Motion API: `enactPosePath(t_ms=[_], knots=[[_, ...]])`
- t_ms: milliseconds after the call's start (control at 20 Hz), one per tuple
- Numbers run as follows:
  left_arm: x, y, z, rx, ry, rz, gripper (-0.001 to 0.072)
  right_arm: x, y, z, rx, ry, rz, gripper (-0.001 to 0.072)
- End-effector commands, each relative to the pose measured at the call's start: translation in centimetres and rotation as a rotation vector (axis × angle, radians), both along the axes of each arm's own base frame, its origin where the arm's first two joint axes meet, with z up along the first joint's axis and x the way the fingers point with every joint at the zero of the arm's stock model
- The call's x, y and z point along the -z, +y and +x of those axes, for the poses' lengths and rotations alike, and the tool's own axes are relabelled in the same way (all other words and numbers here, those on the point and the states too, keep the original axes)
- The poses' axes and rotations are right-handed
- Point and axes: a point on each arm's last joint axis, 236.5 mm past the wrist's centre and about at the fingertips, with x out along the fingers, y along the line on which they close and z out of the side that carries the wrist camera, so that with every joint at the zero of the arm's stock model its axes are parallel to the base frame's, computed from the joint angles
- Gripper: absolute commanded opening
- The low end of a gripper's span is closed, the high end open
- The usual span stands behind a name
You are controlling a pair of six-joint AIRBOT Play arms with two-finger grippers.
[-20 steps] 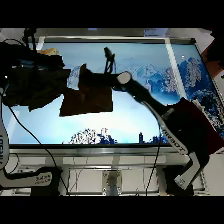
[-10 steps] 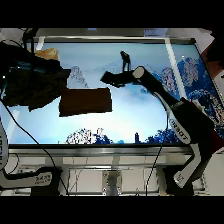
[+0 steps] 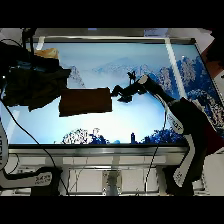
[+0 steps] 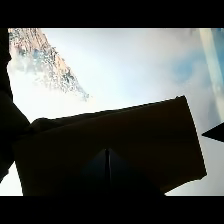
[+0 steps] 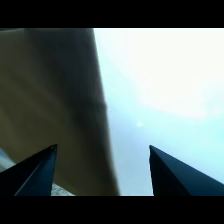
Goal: Fold the shirts.
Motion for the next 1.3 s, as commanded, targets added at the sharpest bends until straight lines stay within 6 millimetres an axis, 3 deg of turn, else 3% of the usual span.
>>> enactPosePath(t_ms=[0, 250, 300, 350, 400, 450, 550, 650, 700, 800, 950, 1100, 1250], knots=[[-0.1, 0.0, 0.0, 0.009, -0.007, 0.007, 0.0012, -0.1, 4.2, 0.4, 0.038, 0.011, 0.176, 0.0664], [0.0, 0.0, -0.1, 0.013, -0.004, 0.008, 0.0012, -1.1, 7.7, 0.2, 0.074, 0.047, 0.308, 0.0655], [0.0, 0.0, -0.1, 0.013, -0.004, 0.008, 0.0012, -1.3, 7.9, 0.0, 0.064, 0.049, 0.314, 0.0575], [0.0, 0.0, -0.1, 0.012, -0.004, 0.008, 0.0012, -1.8, 8.3, -0.3, 0.048, 0.043, 0.336, 0.0383], [0.0, 0.0, 0.0, 0.012, -0.004, 0.008, 0.0012, -2.7, 8.5, -0.2, 0.025, 0.018, 0.366, 0.0089], [0.0, 0.0, -0.1, 0.013, -0.004, 0.008, 0.0012, -4.2, 8.8, 0.0, 0.003, -0.012, 0.415, 0.0029], [0.1, 0.0, -0.2, 0.016, 0.004, 0.009, 0.0012, -8.5, 8.7, 0.7, -0.045, -0.079, 0.539, 0.0028], [0.3, -0.1, -0.6, 0.023, 0.022, 0.010, 0.0012, -12.2, 6.2, 3.1, -0.020, -0.166, 0.553, 0.0028], [0.5, -0.1, -0.8, 0.027, 0.033, 0.012, 0.0012, -13.9, 4.0, 4.6, 0.013, -0.225, 0.526, 0.0028], [0.7, -0.2, -1.1, 0.033, 0.047, 0.013, 0.0012, -17.1, -2.4, 7.2, 0.093, -0.319, 0.423, 0.0027], [0.6, -0.2, -1.1, 0.032, 0.045, 0.011, 0.0012, -20.8, -15.9, 8.1, 0.251, -0.376, 0.152, 0.0027], [0.6, -0.2, -1.1, 0.028, 0.045, 0.007, 0.0012, -23.9, -30.1, 4.1, 0.417, -0.366, -0.147, 0.0028], [0.6, -0.3, -1.1, 0.016, 0.052, -0.006, 0.0012, -25.8, -41.6, -3.6, 0.569, -0.274, -0.398, 0.0027]])
